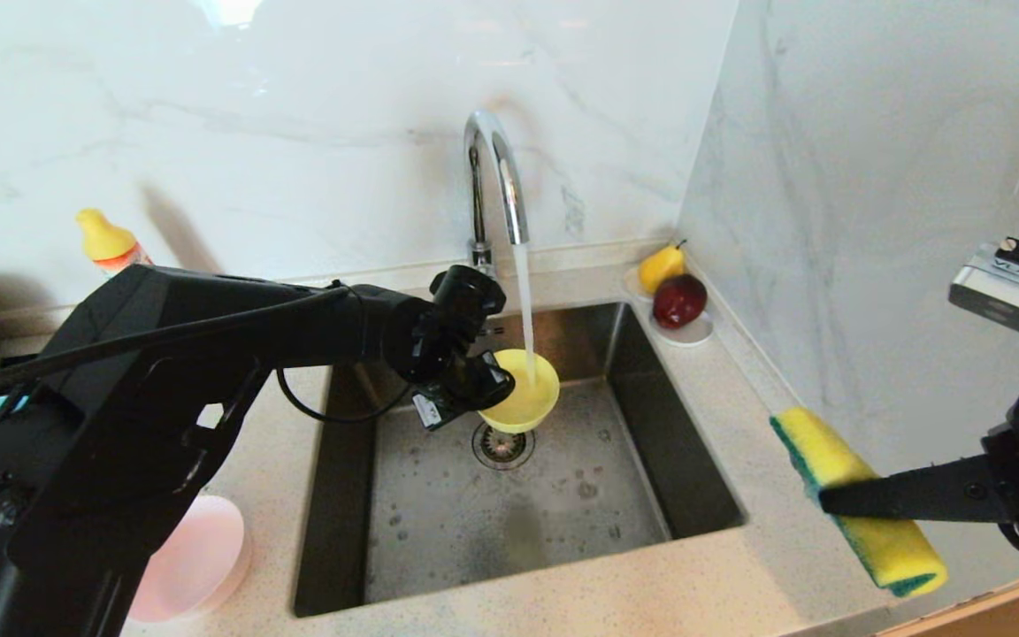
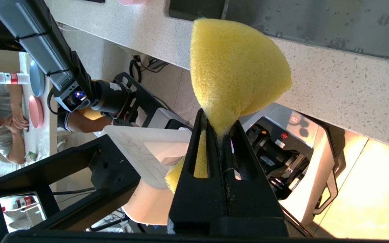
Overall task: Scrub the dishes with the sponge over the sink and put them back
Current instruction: Wash the bowl
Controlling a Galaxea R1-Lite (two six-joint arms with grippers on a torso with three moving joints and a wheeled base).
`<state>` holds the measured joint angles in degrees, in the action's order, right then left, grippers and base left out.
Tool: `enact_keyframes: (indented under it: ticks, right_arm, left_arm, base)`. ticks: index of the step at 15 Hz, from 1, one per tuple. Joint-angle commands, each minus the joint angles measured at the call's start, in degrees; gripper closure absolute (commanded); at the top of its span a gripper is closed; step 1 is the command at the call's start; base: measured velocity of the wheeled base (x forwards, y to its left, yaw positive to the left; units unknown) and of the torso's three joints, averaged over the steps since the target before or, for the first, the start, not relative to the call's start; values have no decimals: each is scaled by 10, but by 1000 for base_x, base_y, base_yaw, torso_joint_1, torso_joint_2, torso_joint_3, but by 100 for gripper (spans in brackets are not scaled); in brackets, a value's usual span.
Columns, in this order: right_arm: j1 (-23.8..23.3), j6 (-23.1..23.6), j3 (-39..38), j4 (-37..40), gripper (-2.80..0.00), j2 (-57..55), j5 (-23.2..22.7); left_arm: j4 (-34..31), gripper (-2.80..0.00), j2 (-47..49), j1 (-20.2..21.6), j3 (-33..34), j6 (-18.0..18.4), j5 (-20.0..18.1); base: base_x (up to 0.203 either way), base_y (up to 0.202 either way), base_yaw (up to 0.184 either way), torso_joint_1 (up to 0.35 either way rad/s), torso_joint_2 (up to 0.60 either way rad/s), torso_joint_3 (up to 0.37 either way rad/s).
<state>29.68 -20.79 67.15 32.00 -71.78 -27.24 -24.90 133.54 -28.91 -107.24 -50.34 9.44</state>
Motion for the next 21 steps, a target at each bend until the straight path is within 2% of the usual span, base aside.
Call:
enact_keyframes:
  ticks: [1, 7, 11, 14, 16, 18, 19, 21]
  right_arm:
    - [0, -1, 0, 2, 0, 1, -2]
    - [0, -1, -5, 2, 0, 2, -2]
    - [-1, -1, -7, 2, 0, -1, -2]
    - [-1, -2, -21, -4, 0, -13, -2]
    - [-1, -3, -36, -23, 0, -14, -1]
    - [-1, -4, -42, -27, 0, -13, 0]
    - [-2, -4, -44, -26, 0, -11, 1]
    - [-2, -4, -50, -28, 0, -11, 1]
  left_arm:
    - [-3, 0, 2, -3, -2, -4, 0]
    - [-11, 0, -5, -4, 0, -8, 1]
    - [-36, 0, -80, -1, 29, 2, 14]
    - [-35, 0, -153, 9, 82, 43, 110]
    - [-27, 0, -205, 12, 120, 62, 138]
    - [8, 0, -246, 15, 160, 85, 173]
    - [39, 0, -266, 16, 178, 106, 195]
    - [102, 0, -301, 17, 209, 149, 217]
  base:
    - [0, 0, 0, 0, 0, 0]
    - [0, 0, 0, 0, 0, 0]
    - [0, 0, 0, 0, 0, 0]
    - [0, 0, 0, 0, 0, 0]
    - [0, 0, 0, 0, 0, 0]
    - [0, 0, 0, 0, 0, 0]
    - [0, 0, 0, 0, 0, 0]
    - [0, 0, 0, 0, 0, 0]
